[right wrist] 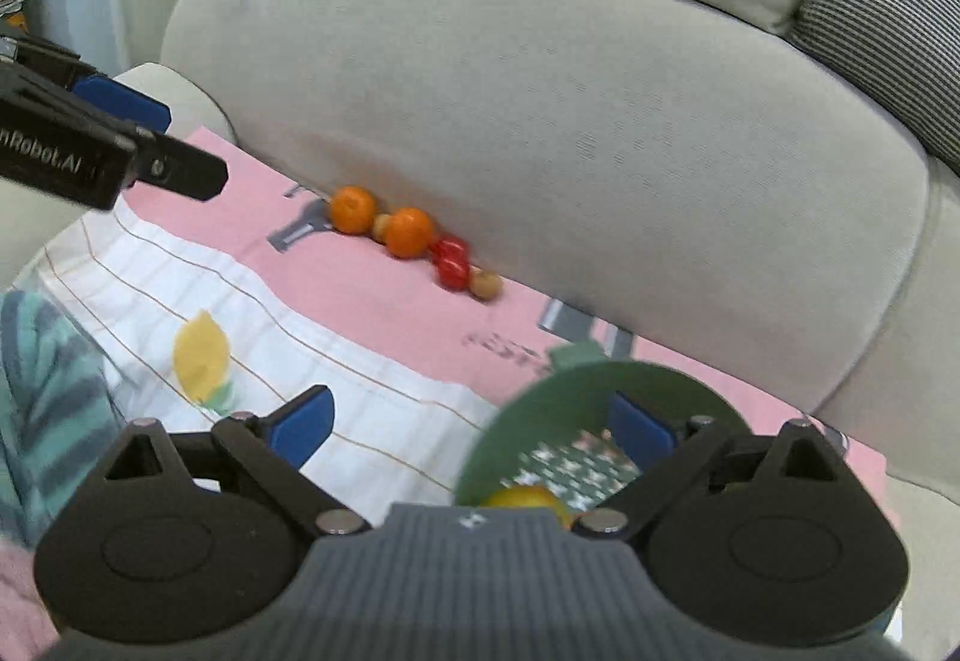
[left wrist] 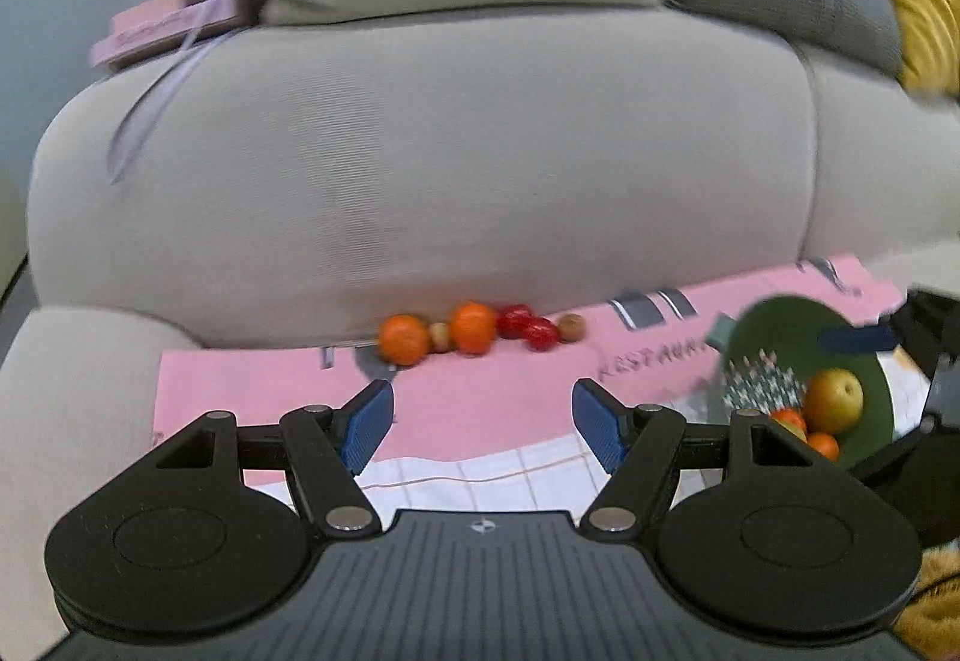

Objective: Organize fruits
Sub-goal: 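Withdraw both tools from the colander toward the remaining mandarins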

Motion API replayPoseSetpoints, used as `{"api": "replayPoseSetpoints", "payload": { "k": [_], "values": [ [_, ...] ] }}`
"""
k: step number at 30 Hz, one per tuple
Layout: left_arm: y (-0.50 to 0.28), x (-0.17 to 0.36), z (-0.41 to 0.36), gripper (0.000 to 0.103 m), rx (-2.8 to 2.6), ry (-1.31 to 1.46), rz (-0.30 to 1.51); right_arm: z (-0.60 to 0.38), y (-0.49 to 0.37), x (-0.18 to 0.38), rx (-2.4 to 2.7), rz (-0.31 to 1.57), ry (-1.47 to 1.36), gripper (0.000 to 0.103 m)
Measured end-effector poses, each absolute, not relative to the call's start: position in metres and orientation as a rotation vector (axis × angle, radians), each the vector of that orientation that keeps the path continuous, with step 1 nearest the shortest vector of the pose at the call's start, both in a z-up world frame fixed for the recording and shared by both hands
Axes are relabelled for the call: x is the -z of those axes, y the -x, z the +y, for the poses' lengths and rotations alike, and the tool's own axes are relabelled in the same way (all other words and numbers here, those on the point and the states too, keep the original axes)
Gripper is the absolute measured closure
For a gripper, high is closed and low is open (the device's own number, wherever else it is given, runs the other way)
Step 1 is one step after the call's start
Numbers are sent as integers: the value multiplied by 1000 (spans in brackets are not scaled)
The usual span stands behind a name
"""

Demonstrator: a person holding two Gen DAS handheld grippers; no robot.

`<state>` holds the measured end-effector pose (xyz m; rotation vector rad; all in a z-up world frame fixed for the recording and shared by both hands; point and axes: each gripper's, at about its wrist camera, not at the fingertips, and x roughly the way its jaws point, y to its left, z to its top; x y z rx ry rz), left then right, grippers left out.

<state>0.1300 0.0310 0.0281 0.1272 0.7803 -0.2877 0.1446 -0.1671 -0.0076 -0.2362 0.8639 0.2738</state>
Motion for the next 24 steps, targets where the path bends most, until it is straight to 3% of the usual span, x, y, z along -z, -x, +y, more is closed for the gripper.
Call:
{"api": "replayPoseSetpoints", "payload": {
  "k": [24],
  "values": [
    [-184,26,98,24,223,86,798,-128,-220,37,-273,860,66,11]
  ]
}}
